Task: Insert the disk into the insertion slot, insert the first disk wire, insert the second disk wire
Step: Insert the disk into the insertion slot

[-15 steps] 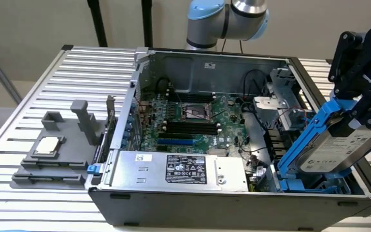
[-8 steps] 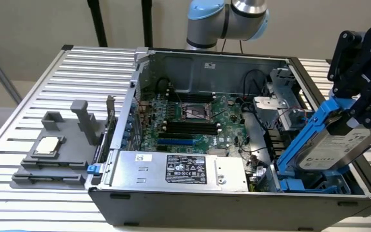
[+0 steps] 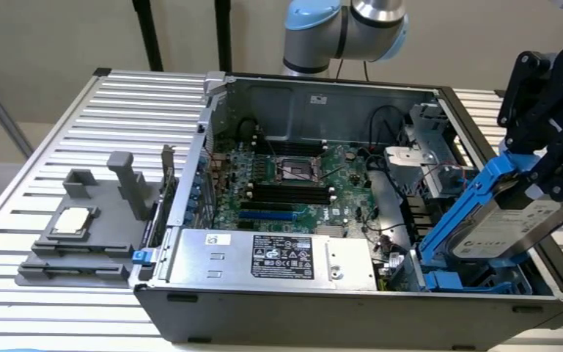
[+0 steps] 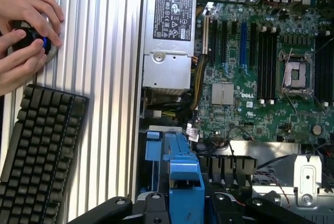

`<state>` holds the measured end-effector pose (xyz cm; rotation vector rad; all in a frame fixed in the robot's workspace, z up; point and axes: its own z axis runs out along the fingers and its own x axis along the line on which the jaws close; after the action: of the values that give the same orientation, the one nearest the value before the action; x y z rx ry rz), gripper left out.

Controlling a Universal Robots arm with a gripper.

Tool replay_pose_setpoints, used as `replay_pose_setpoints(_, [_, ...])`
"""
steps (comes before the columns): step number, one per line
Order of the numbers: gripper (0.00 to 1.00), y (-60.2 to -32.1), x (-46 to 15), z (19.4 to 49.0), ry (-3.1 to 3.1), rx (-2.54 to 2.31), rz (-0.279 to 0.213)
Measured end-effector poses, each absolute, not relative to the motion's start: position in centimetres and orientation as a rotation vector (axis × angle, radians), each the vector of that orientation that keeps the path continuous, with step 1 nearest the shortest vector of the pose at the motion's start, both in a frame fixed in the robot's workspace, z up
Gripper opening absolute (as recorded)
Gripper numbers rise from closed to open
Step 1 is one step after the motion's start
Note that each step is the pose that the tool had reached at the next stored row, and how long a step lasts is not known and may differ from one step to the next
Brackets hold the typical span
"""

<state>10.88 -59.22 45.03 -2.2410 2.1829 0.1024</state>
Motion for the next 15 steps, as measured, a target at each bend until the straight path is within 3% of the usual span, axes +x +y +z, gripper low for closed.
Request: replay_pose_setpoints(15, [0.32, -60.14, 11.01, 44.6, 2.168, -2.226, 0.132])
